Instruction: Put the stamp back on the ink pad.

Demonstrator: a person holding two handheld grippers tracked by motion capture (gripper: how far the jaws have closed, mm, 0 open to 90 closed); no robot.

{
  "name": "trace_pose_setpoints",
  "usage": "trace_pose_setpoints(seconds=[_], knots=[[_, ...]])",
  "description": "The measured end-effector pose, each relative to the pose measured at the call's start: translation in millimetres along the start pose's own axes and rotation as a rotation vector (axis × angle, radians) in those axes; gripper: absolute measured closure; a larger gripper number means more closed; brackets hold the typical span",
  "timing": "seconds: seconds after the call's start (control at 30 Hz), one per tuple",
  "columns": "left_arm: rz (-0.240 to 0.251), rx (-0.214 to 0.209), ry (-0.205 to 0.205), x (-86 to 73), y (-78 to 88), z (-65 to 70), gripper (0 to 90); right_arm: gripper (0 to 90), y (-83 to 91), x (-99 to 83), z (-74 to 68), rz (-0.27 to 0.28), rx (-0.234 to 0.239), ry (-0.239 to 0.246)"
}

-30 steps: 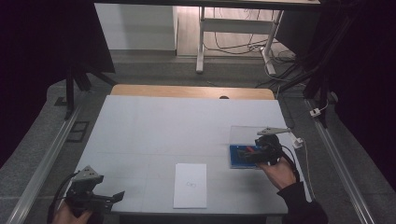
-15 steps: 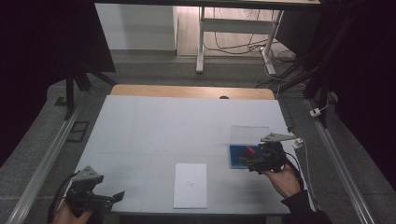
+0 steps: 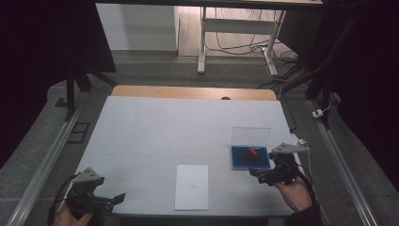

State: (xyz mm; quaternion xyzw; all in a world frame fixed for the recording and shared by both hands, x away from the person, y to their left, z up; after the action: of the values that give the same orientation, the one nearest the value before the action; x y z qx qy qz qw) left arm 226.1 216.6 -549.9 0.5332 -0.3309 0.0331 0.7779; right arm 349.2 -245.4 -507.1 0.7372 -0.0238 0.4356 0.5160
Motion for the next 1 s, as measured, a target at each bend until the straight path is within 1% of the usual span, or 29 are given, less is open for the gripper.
trace_pose_setpoints(seconds=[0.3, 0.5, 0.7, 0.83, 0.93, 1.0], knots=[[-0.002, 0.000, 0.004, -0.1, -0.1, 0.0, 0.0, 0.0, 14.5, -13.4, -1.0, 0.006, -0.012, -0.014], [-0.003, -0.001, 0.006, -0.1, 0.0, -0.1, 0.0, 0.0, 21.6, -22.4, -0.3, 0.005, -0.031, -0.019], [-0.003, -0.001, 0.006, -0.1, 0.0, -0.1, 0.0, 0.0, 29.2, -31.1, 0.9, 0.016, -0.044, -0.060], [-0.002, -0.001, 0.005, -0.1, 0.0, 0.0, 0.0, 0.0, 35.2, -37.2, 2.2, 0.021, -0.057, -0.068], [-0.002, 0.000, 0.005, -0.2, 0.2, -0.2, 0.0, 0.0, 38.0, -42.9, 2.7, 0.012, -0.067, -0.067], [-0.002, 0.001, 0.004, -0.2, 0.2, -0.2, 0.0, 0.0, 39.6, -47.6, 2.5, -0.002, -0.074, -0.065]])
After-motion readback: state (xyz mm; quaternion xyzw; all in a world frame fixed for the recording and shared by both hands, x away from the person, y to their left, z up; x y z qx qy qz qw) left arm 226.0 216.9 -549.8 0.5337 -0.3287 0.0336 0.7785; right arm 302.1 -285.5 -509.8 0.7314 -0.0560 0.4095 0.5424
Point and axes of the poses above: each handheld gripper's, and its own axes: y roughly backward along the jaws, x roughly out of its top, z roughly to its right, the point moved 9 cm from there along -y, roughly forward along the jaws, and after that the axes turned 6 degrees about -z, right-handed, at the moved point
